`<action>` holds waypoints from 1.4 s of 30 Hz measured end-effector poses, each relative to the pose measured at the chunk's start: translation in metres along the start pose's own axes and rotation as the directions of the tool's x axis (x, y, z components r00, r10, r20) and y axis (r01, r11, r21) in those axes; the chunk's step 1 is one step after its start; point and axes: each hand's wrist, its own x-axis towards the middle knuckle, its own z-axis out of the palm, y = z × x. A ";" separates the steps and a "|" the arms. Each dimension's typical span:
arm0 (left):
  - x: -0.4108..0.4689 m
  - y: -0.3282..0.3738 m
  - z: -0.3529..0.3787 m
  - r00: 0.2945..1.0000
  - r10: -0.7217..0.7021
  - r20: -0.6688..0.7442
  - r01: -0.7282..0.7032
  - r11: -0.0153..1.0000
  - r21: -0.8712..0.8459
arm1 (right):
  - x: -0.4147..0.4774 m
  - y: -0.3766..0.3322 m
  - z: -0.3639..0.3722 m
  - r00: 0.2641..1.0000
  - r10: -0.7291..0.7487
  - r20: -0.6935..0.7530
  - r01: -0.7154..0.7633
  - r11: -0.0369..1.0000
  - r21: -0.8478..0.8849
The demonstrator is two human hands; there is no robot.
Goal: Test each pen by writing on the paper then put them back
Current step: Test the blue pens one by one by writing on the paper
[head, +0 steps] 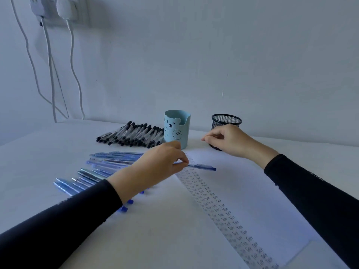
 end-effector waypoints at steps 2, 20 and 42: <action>0.001 -0.004 0.003 0.999 0.012 -0.033 -0.013 0.999 -0.037 | -0.009 -0.006 -0.002 0.991 0.058 0.119 -0.061 0.998 0.021; -0.008 -0.038 -0.005 0.999 -0.009 0.039 0.016 0.985 -0.171 | -0.021 -0.011 -0.024 0.982 0.102 0.159 -0.187 0.404 0.896; -0.013 -0.014 -0.011 0.929 -0.118 0.351 0.150 0.987 -0.065 | -0.004 -0.009 0.009 0.928 0.241 0.283 -0.371 0.584 0.722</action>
